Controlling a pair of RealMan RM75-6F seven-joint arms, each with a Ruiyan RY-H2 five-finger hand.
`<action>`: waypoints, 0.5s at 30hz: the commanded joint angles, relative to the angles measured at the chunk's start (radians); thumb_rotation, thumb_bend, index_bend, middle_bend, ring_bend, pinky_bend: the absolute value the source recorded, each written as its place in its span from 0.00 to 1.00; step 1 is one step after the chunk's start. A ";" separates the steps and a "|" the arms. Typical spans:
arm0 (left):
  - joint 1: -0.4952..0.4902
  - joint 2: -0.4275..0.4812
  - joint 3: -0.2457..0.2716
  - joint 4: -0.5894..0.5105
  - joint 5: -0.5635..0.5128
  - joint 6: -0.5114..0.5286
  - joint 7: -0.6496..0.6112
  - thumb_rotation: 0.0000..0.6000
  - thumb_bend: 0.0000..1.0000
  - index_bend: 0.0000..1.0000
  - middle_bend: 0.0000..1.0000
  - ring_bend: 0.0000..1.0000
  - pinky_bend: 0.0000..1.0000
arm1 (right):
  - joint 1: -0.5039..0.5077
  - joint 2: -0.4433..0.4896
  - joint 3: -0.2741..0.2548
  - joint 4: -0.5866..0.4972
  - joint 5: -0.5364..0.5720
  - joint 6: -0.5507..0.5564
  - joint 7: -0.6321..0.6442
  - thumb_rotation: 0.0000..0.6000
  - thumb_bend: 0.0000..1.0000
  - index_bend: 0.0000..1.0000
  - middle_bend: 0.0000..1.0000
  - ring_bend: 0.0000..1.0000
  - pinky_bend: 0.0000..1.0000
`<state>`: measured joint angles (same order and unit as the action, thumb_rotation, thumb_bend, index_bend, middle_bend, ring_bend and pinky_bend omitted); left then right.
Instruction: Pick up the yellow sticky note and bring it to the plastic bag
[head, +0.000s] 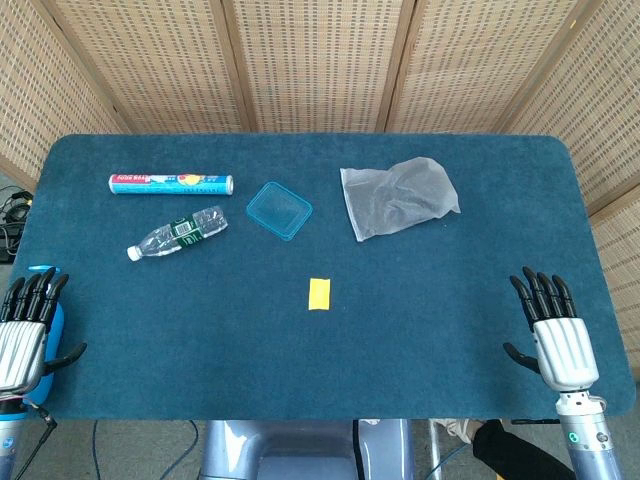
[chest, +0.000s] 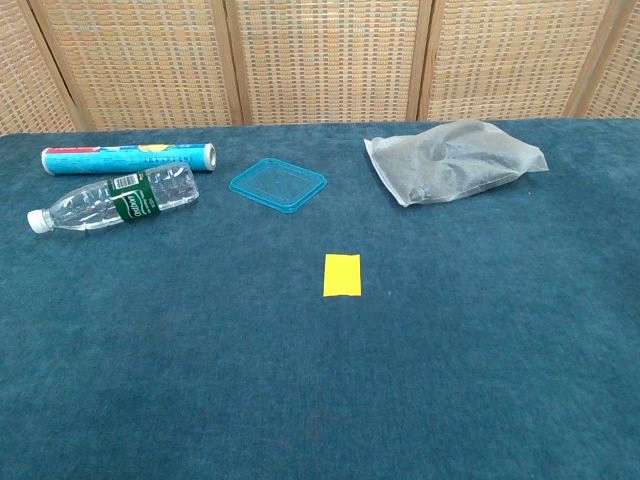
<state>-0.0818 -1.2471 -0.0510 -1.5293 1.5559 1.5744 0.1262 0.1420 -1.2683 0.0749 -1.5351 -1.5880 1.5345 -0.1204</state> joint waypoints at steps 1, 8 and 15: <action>0.001 0.002 -0.002 -0.001 -0.003 0.000 -0.002 1.00 0.15 0.00 0.00 0.00 0.00 | 0.001 -0.001 -0.002 0.000 0.001 -0.005 -0.006 1.00 0.15 0.00 0.00 0.00 0.00; 0.001 0.006 -0.009 -0.004 -0.010 0.004 -0.010 1.00 0.15 0.00 0.00 0.00 0.00 | 0.005 -0.002 -0.004 -0.002 0.007 -0.021 -0.019 1.00 0.15 0.00 0.00 0.00 0.00; 0.000 0.007 -0.009 -0.005 -0.009 0.002 -0.009 1.00 0.15 0.00 0.00 0.00 0.00 | 0.007 0.000 -0.006 -0.010 0.007 -0.026 -0.014 1.00 0.15 0.00 0.00 0.00 0.00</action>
<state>-0.0820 -1.2404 -0.0597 -1.5348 1.5472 1.5770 0.1177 0.1487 -1.2686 0.0692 -1.5454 -1.5813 1.5084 -0.1339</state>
